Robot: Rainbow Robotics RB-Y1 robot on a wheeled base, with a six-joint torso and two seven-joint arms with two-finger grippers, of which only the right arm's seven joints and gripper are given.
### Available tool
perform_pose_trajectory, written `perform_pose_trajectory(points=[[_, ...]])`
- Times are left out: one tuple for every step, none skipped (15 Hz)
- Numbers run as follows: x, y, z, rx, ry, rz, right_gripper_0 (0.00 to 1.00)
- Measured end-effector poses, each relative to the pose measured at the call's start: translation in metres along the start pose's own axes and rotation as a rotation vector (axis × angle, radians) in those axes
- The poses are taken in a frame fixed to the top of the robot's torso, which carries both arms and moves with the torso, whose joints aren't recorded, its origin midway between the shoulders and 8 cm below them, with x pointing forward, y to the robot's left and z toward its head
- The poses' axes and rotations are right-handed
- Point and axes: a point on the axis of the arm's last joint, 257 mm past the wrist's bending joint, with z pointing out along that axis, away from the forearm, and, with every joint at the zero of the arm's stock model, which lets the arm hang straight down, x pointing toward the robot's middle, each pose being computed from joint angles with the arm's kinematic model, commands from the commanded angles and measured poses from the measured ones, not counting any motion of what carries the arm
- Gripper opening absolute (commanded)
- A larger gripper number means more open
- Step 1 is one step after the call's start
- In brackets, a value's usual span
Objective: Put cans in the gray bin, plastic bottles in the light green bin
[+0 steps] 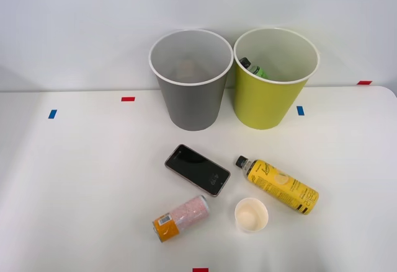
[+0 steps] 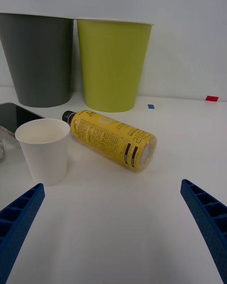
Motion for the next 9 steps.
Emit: perform_pose_trajectory(points=[[0.0, 0.0, 0.0, 0.0, 0.0, 0.0, 1.0], [0.0, 0.0, 0.0, 0.0, 0.0, 0.0, 1.0], [0.0, 0.0, 0.0, 0.0, 0.0, 0.0, 1.0], [0.0, 0.0, 0.0, 0.0, 0.0, 0.0, 1.0], [0.0, 0.0, 0.0, 0.0, 0.0, 0.0, 1.0], [0.0, 0.0, 0.0, 0.0, 0.0, 0.0, 1.0], [0.0, 0.0, 0.0, 0.0, 0.0, 0.0, 1.0], [0.0, 0.0, 0.0, 0.0, 0.0, 0.0, 1.0], [0.0, 0.0, 0.0, 0.0, 0.0, 0.0, 1.0]])
